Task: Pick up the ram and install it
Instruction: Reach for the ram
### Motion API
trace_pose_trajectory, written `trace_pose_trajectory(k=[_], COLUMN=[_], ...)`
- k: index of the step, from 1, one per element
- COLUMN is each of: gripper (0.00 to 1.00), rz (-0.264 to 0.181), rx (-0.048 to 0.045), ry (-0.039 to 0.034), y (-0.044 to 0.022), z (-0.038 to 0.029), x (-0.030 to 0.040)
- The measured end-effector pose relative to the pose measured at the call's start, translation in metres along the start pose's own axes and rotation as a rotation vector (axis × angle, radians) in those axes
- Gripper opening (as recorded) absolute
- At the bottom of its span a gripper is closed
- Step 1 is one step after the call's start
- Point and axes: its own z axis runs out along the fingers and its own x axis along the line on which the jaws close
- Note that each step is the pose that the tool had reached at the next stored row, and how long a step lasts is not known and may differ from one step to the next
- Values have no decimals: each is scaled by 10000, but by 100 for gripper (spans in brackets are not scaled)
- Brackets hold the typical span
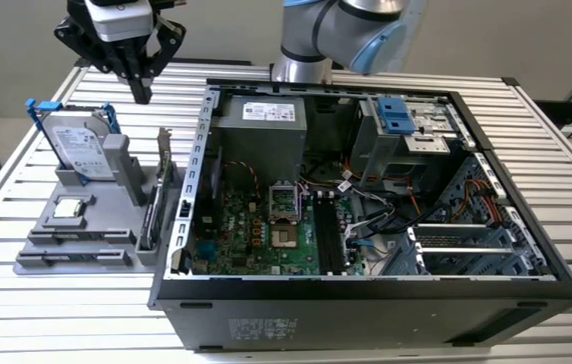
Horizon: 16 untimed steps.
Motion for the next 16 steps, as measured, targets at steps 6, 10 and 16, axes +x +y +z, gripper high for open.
trace_pose_trajectory(k=[6,10,16], gripper=[0,0,0], rz=[1,0,0], rx=[0,0,0], ry=[0,0,0], y=[-6,-10,-17], z=[-2,-3,-5], x=[88,144,224])
